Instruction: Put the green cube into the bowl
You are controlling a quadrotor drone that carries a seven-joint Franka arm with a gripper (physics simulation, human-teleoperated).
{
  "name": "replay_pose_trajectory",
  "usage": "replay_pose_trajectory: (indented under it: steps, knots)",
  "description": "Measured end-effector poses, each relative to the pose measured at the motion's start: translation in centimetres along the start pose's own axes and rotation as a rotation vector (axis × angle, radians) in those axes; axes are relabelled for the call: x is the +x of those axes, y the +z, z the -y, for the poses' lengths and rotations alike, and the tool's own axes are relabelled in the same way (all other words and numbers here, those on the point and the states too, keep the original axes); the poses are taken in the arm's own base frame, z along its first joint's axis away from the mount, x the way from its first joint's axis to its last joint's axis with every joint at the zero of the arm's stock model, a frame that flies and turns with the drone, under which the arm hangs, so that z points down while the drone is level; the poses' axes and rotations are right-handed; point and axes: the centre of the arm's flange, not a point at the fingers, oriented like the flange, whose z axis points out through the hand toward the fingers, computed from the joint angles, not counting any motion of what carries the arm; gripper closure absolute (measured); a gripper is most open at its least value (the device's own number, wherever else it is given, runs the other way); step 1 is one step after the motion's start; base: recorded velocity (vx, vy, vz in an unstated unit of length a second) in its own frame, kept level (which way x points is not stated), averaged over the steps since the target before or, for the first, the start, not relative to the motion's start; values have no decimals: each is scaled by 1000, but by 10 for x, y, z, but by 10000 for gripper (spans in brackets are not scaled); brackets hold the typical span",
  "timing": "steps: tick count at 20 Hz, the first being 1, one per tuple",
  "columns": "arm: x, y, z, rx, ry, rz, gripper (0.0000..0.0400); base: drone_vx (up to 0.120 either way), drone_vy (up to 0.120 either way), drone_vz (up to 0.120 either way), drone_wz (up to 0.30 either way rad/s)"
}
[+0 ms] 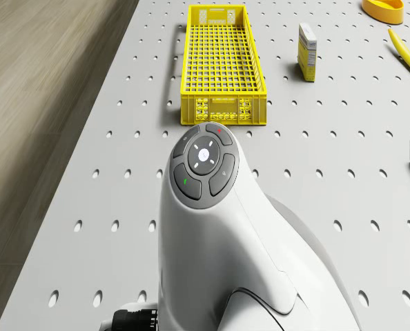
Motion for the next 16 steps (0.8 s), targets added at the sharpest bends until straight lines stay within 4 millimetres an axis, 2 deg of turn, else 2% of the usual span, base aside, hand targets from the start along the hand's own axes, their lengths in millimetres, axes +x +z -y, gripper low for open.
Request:
replay_pose_trajectory:
  steps: [4,7,12,16]
  knots:
    - [0,0,0,0,0,0,0,0,0,-120,0]
    - [0,0,0,0,0,0,0,93,0,-120,0]
    - [0,0,0,0,0,0,0,0,-32,-120,0]
    - [0,1,0,0,0,0,0,0,-20,-20,0]
